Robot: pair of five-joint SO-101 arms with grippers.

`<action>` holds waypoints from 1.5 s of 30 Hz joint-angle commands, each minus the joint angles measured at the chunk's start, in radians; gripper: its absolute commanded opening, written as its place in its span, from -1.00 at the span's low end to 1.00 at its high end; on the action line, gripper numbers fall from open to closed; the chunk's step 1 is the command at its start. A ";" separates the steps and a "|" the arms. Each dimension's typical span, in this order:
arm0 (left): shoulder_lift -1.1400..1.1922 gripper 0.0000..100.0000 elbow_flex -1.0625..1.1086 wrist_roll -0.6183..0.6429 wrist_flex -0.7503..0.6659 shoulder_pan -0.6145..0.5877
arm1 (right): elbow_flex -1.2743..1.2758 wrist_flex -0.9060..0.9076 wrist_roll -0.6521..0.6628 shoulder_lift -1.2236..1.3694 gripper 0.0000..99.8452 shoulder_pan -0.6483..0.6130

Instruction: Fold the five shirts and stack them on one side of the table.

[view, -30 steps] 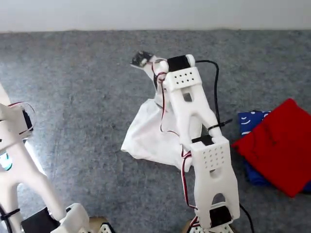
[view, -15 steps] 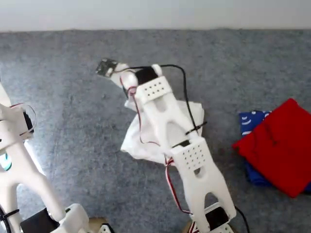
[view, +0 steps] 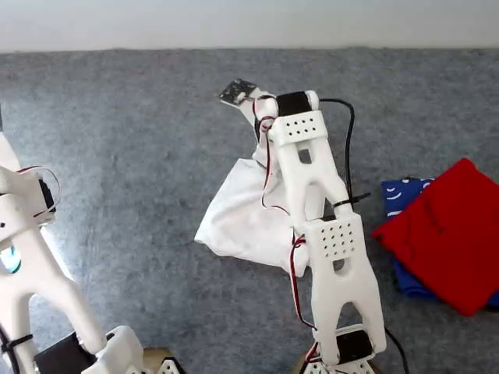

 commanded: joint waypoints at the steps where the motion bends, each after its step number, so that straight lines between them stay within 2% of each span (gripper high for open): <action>1: -0.023 -0.97 0.008 -0.003 -0.021 -0.005 | -0.109 0.016 0.005 -0.053 -0.95 -0.051; 3: -0.023 -0.97 0.016 -0.003 -0.021 -0.005 | -0.138 0.021 -0.012 -0.051 -0.86 -0.088; 7: -0.025 -0.97 0.016 -0.003 -0.018 -0.005 | -0.146 0.022 -0.161 -0.054 -0.69 -0.134; 9: -0.025 -0.97 0.016 -0.003 -0.018 -0.005 | -0.140 0.035 -0.206 -0.050 -0.67 -0.145; 15: -0.023 -0.97 0.016 -0.003 -0.015 -0.005 | -0.094 0.101 -0.213 -0.012 -0.67 -0.162; 19: -0.023 -0.97 0.016 -0.003 -0.015 -0.005 | -0.081 0.097 -0.212 0.018 -0.72 -0.160; 23: -0.023 -0.97 0.036 -0.003 -0.020 -0.005 | -0.078 0.097 -0.193 0.044 -0.97 -0.177; 29: -0.031 -0.97 0.093 -0.003 -0.020 -0.005 | -0.081 0.082 -0.150 0.065 -0.98 -0.193; 35: -0.031 -0.97 0.094 -0.003 -0.028 -0.005 | -0.161 -0.036 -0.150 0.068 -0.98 -0.214; 45: -0.031 -0.97 0.097 -0.003 -0.028 -0.020 | -0.184 -0.360 -0.110 0.170 -0.98 -0.223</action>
